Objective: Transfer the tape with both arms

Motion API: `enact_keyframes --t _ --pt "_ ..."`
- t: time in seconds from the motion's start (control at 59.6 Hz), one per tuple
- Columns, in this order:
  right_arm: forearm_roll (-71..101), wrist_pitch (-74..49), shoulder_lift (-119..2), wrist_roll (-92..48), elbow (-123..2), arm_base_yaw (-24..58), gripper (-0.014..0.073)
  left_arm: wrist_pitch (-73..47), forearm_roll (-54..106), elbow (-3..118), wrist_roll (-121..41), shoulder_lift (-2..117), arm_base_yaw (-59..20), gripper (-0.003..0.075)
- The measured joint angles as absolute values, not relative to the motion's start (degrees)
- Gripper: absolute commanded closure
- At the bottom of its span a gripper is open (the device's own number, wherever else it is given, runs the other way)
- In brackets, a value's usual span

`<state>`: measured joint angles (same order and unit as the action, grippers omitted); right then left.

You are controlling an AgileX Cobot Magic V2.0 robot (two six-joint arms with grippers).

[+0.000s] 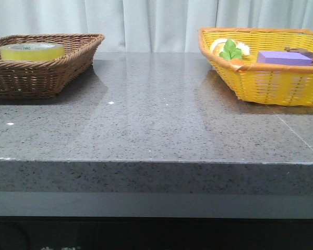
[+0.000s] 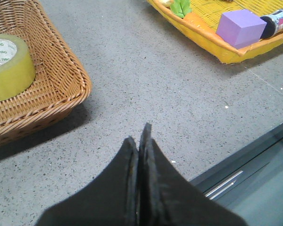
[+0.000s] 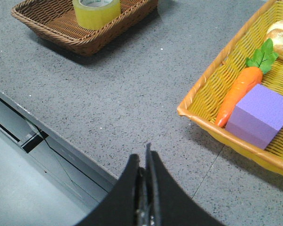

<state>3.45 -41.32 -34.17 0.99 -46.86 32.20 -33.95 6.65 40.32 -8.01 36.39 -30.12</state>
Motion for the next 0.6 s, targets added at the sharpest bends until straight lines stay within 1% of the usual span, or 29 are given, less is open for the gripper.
enact_keyframes --t 0.218,0.402,0.604 --pt "3.45 -41.32 -34.17 0.99 -46.86 32.20 0.0661 -33.95 6.30 40.32 -8.01 36.39 -30.12 0.0741" --pt "3.45 -41.32 -34.17 0.99 -46.86 32.20 0.0661 -33.58 2.50 39.17 -6.71 36.27 -30.12 0.0741" --pt "3.45 -41.32 -34.17 0.99 -46.86 32.20 0.0661 -28.40 0.00 33.47 -4.24 33.11 -26.10 0.0741"
